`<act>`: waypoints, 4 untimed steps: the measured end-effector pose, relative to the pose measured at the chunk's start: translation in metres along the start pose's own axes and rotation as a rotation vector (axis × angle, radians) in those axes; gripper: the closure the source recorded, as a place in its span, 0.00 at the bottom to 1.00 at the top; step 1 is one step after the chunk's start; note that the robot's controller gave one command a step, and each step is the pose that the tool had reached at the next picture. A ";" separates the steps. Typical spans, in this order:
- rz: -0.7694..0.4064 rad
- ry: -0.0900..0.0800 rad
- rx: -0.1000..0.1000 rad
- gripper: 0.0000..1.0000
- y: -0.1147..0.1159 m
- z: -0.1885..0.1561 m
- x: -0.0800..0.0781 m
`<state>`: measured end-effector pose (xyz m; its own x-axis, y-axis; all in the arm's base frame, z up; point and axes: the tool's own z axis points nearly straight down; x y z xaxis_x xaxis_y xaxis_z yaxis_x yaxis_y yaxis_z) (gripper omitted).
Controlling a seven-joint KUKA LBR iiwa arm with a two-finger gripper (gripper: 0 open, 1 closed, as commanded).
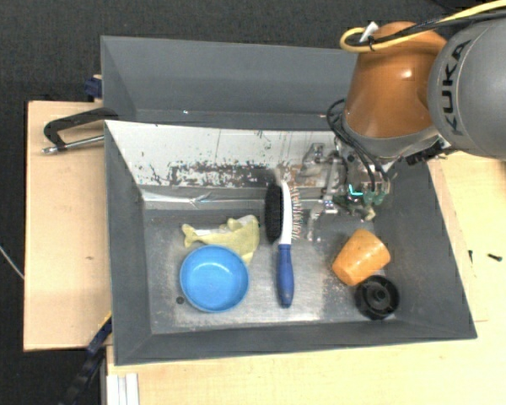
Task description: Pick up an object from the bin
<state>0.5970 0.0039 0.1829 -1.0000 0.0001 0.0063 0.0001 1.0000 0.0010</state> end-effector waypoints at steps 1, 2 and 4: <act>0.040 -0.029 -0.002 0.00 0.043 0.090 0.019; 0.037 -0.020 -0.001 1.00 0.044 0.091 0.021; -0.178 -0.022 0.000 1.00 0.062 -0.187 0.085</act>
Offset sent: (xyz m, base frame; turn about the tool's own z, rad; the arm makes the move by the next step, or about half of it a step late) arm -0.0306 0.0483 -0.1129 0.0415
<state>0.5132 0.0658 0.3703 -0.9841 -0.1770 -0.0154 -0.1771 0.9842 0.0001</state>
